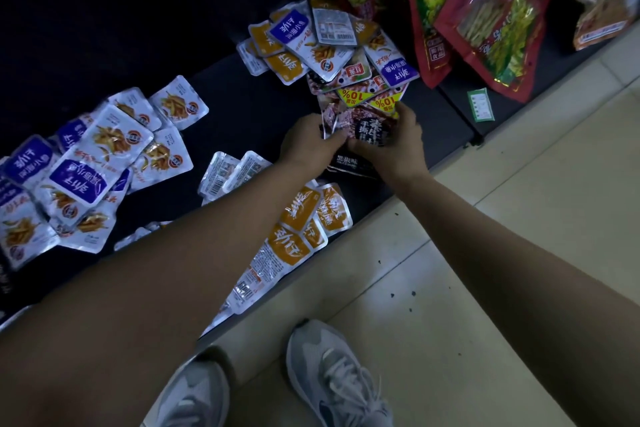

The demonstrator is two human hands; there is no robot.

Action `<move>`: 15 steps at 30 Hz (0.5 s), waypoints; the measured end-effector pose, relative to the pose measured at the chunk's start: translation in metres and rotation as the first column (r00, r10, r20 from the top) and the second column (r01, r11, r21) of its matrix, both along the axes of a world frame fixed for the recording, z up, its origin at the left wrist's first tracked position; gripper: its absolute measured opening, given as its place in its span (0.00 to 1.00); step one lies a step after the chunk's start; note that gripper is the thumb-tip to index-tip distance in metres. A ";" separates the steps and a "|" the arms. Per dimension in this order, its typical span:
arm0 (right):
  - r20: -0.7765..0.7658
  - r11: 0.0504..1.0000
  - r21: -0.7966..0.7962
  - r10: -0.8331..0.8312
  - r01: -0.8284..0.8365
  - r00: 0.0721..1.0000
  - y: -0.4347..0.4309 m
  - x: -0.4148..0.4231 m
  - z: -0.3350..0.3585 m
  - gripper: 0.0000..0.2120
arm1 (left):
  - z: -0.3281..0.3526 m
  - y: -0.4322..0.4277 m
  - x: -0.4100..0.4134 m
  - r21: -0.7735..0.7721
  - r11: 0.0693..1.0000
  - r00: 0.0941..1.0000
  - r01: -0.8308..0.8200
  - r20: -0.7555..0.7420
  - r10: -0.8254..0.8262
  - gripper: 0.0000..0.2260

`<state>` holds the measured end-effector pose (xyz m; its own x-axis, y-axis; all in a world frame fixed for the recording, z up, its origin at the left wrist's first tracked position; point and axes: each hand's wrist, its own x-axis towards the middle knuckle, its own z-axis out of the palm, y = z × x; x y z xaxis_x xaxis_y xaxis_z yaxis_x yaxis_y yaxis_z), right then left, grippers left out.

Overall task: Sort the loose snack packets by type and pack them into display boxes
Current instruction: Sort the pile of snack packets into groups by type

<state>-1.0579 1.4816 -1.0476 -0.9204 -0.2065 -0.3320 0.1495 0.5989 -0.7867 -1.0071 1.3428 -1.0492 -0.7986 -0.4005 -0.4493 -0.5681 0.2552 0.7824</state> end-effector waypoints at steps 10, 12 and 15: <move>0.396 0.921 -0.357 -0.005 0.159 0.918 0.001 0.027 0.039 0.36 | 0.042 -0.011 0.021 0.025 0.991 0.988 -0.130 -0.076 0.131 0.09; 0.457 0.916 -0.383 0.075 0.121 0.886 -0.003 0.036 0.054 0.34 | 0.056 -0.017 0.038 0.119 0.983 0.989 -0.140 -0.041 0.145 0.08; 0.416 0.932 -0.354 0.227 -0.073 0.880 -0.017 0.055 0.080 0.38 | 0.078 -0.031 0.071 0.317 0.918 0.971 -0.238 0.099 0.218 0.11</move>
